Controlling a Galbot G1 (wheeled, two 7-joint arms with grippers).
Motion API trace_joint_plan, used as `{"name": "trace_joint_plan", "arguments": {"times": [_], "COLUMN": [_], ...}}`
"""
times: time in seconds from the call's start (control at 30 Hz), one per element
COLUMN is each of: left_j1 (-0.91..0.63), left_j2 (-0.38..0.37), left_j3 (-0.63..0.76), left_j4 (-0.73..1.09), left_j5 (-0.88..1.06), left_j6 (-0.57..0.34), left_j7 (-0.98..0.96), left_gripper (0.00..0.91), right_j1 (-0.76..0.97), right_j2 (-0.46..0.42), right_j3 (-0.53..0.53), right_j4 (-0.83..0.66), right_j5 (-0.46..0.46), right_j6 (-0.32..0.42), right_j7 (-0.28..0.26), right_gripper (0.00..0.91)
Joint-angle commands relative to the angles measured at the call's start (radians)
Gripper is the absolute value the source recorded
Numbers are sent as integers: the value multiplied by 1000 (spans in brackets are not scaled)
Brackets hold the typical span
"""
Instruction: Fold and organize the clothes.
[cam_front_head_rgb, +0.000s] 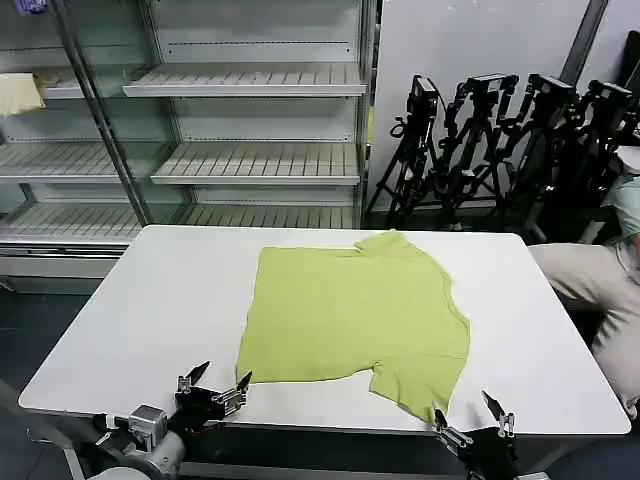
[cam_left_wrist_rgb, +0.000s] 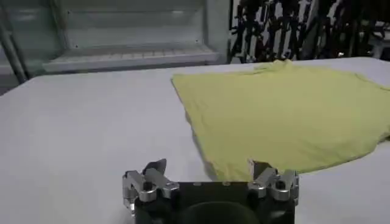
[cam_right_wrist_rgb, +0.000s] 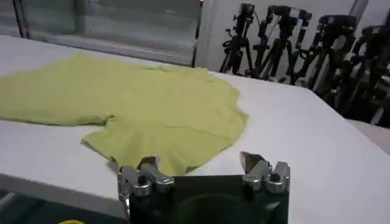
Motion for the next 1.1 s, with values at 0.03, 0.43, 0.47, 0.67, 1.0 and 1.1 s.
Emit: {"name": "trace_joint_plan", "arguments": {"times": [0.03, 0.43, 0.47, 0.67, 1.0, 1.1], "left_j1": [-4, -11, -12, -11, -9, -12], "left_j2": [1, 11, 11, 1, -13, -12], "left_j3": [3, 34, 34, 36, 62, 64], "left_j4": [9, 38, 39, 41, 46, 46], "left_j5": [-13, 43, 42, 43, 59, 56], "left_j6": [7, 9, 9, 8, 6, 6], "left_j7": [2, -6, -6, 1, 7, 8], "left_gripper": [907, 10, 10, 10, 10, 10], "right_j1": [-22, -5, -4, 15, 25, 25], "right_j2": [-1, 0, 0, -3, -7, -8], "right_j3": [6, -53, -57, -75, -79, -78], "right_j4": [4, -7, -11, -26, -29, -28], "right_j5": [4, -5, 4, 80, 104, 105], "right_j6": [-4, -48, -49, -57, -52, -12], "right_j7": [6, 18, 18, 24, 12, 6], "right_gripper": [907, 0, 0, 0, 0, 0]}}
